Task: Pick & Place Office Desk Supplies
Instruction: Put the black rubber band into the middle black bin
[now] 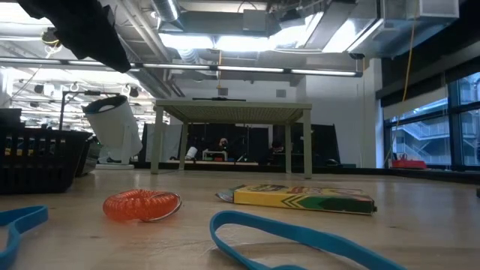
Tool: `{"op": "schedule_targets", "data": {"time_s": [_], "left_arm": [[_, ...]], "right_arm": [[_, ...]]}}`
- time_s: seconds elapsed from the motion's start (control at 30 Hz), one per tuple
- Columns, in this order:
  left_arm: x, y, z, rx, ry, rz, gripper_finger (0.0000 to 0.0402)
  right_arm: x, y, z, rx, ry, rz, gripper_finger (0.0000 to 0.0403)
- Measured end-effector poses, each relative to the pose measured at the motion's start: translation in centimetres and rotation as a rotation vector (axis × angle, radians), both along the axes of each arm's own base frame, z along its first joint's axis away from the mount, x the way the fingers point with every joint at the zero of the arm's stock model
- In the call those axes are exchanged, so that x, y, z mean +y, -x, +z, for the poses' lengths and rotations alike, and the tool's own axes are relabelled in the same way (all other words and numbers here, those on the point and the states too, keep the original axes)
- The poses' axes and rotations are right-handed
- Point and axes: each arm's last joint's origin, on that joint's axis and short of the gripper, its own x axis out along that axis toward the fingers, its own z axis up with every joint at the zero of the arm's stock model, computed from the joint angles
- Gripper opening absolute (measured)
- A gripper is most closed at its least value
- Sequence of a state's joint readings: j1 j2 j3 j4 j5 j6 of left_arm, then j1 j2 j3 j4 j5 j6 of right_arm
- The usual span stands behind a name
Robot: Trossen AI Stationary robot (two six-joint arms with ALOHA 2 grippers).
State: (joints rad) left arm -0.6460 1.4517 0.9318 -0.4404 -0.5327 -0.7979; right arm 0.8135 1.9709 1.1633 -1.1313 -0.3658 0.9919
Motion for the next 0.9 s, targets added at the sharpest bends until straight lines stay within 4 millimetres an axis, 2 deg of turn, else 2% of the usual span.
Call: {"op": "schedule_targets", "data": {"time_s": [0.17, 0.3, 0.47, 0.6, 0.73, 0.9], "left_arm": [[0.0, 0.0, 0.0, -0.002, -0.003, 0.002, 0.0104], [0.0, 0.0, 0.0, -0.002, -0.003, 0.002, 0.0104], [0.0, 0.0, 0.0, -0.001, -0.003, 0.002, 0.0104], [0.0, 0.0, 0.0, -0.001, -0.002, 0.002, 0.0104], [0.0, 0.0, 0.0, -0.001, -0.002, 0.001, 0.0104], [0.0, 0.0, 0.0, -0.002, -0.002, 0.002, 0.0104]], "right_arm": [[-0.7, 0.6, -1.2, -0.008, -0.059, 0.061, 0.0155], [-0.8, 0.6, -1.3, -0.016, -0.065, 0.078, 0.0155], [-0.8, 0.5, -1.4, -0.025, -0.042, 0.039, 0.0151], [-0.9, 0.4, -1.4, -0.025, 0.009, -0.059, 0.0145], [-0.5, -0.1, -1.0, -0.041, 0.004, -0.067, 0.0107], [0.4, -1.3, 0.1, -0.136, -0.013, 0.021, 0.0015]]}}
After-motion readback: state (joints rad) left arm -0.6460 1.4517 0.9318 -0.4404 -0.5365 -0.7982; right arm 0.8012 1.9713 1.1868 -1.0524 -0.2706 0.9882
